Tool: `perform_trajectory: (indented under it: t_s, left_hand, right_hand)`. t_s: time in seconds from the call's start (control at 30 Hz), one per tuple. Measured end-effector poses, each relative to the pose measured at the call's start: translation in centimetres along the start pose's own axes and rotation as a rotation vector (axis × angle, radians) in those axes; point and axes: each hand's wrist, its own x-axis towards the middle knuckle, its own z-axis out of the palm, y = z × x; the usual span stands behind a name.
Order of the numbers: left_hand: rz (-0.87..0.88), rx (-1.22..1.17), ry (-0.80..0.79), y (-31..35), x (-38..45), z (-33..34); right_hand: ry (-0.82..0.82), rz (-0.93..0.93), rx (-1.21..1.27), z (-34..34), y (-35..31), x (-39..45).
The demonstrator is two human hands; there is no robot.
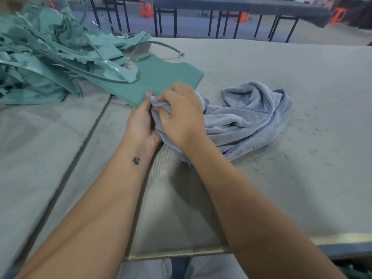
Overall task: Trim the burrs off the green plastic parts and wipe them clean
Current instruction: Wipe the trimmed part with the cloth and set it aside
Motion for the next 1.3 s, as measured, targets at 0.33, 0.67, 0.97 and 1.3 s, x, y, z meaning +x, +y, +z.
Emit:
perform_trajectory:
  t_s: [0.33, 0.67, 0.97, 1.3]
  left_hand:
    - [0.211, 0.339, 0.169, 0.8, 0.2, 0.0]
    - [-0.007, 0.204, 0.022, 1.0, -1.0, 0.3]
    - [0.047, 0.056, -0.014, 0.2, -0.3, 0.2]
    - [0.044, 0.251, 0.037, 0.1, 0.1, -0.2]
  right_hand:
    - [0.341, 0.647, 0.081, -5.1, 5.9, 2.1]
    - [0.205, 0.235, -0.018, -3.9, 2.7, 2.1]
    - [-0.304, 0.046, 0.084, -1.5, -0.9, 2.1]
    - [-0.364, 0.288, -0.310, -2.0, 4.2, 2.8]
